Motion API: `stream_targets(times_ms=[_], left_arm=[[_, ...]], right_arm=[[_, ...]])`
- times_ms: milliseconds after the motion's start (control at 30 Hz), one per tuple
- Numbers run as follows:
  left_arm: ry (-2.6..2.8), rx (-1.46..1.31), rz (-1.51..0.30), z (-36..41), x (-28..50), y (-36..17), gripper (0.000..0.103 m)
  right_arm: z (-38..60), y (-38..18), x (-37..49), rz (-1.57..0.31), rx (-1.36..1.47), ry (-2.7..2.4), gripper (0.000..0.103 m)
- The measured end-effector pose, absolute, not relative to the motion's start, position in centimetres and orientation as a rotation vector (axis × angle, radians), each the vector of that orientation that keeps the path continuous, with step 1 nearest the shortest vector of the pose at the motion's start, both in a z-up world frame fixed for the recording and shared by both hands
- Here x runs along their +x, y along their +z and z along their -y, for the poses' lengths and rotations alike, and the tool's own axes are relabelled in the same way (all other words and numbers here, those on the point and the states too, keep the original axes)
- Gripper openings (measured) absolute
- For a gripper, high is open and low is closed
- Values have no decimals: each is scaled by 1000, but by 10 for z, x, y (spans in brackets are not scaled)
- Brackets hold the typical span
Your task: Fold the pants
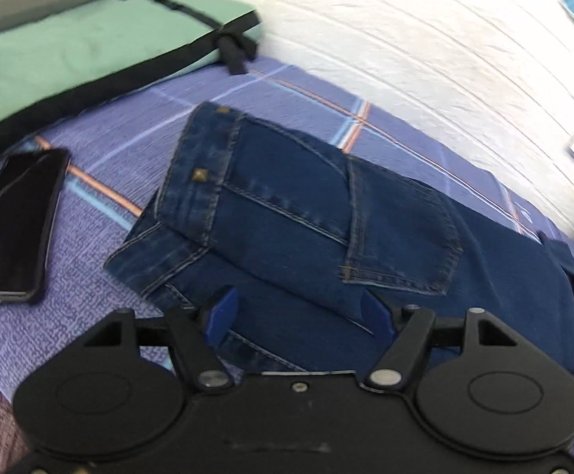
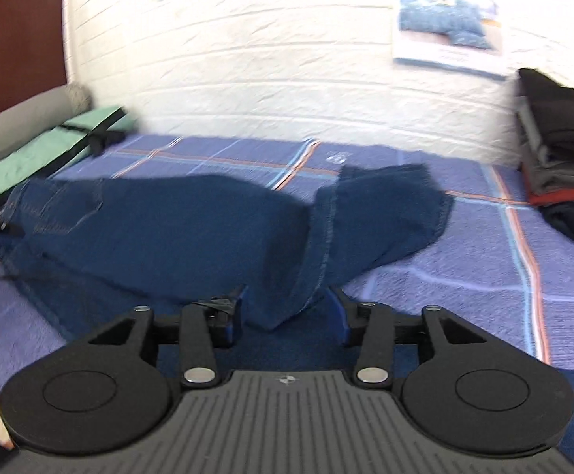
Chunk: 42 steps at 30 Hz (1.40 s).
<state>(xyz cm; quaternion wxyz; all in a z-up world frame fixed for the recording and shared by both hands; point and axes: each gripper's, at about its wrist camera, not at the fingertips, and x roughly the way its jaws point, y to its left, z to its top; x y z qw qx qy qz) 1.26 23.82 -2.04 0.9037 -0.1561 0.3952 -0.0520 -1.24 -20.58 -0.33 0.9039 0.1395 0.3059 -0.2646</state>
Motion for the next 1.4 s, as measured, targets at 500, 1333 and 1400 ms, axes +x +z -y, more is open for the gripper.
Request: stream_targets(times_ms=[500,1333,1400], left_arm=[[4,-340,-808,-222,70,-36,75],[125,-315,-862,-223,82,-28,34],[122,-300,-865,-222,81,-29,34]], right_arm=[[271,-7,78,-674,182,-701,91],[296,91,-47,-351,400,-856,0],[273,92,-98,-271,464,-939,0]])
